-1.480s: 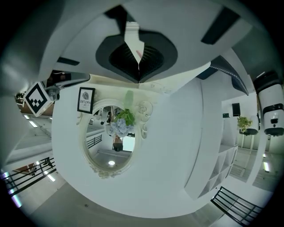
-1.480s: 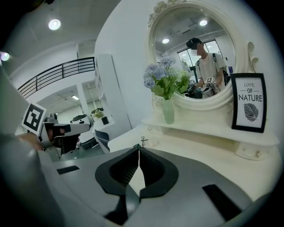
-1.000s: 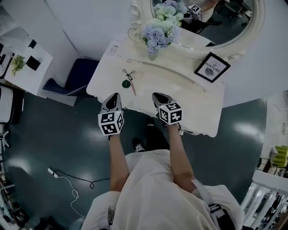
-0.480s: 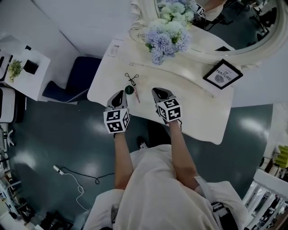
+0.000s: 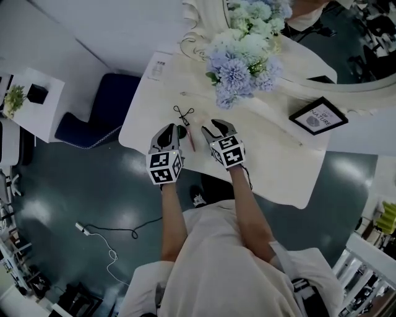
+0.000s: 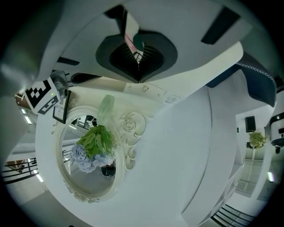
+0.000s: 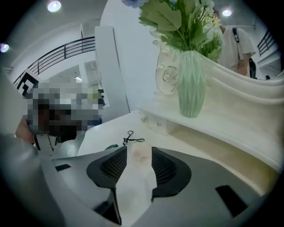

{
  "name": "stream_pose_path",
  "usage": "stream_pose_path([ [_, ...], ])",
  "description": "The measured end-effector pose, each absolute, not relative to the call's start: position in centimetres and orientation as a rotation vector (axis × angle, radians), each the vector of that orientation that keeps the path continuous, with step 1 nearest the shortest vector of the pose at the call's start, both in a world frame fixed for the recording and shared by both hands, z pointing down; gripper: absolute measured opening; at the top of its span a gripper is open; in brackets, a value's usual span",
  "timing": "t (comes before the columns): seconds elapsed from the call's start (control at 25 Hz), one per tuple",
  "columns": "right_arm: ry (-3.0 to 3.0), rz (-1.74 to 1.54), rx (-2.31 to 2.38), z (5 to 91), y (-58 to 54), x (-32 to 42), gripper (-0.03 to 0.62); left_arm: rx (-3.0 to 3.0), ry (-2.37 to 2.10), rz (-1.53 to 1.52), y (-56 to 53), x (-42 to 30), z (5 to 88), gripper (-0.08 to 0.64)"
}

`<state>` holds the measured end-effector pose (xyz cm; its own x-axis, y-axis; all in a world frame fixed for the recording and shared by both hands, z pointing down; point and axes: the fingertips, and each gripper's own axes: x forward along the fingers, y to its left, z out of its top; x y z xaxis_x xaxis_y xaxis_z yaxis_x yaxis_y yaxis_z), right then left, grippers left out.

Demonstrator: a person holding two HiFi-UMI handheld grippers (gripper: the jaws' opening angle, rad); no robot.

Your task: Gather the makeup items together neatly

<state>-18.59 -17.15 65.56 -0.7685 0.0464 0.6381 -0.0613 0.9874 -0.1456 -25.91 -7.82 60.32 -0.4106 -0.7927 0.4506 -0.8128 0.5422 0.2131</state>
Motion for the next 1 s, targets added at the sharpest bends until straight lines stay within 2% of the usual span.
stream_pose_path([
  [0.12, -2.43, 0.197, 0.008, 66.5, -17.9, -19.9, 0.251, 1.28, -2.277, 0.061, -8.3, -27.0, 61.0, 0.015],
  [0.36, -2.417, 0.144, -0.119, 67.3, -17.9, -22.6, 0.285, 1.228, -2.286, 0.043, -8.4, -28.4, 61.7, 0.015],
  [0.72, -2.332, 0.009, -0.287, 69.7, -16.6, -23.5, 0.285, 1.192, -2.289, 0.01, -8.0, -28.2, 62.4, 0.015],
  [0.8, -2.324, -0.019, -0.303, 69.9, -16.6, -23.3, 0.248, 1.201, -2.282, 0.01, -8.0, -27.7, 62.4, 0.015],
  [1.0, -2.309, -0.086, -0.322, 69.4, -16.5, -22.7, 0.216, 1.233, -2.271, 0.02, -8.0, -26.5, 61.8, 0.015],
])
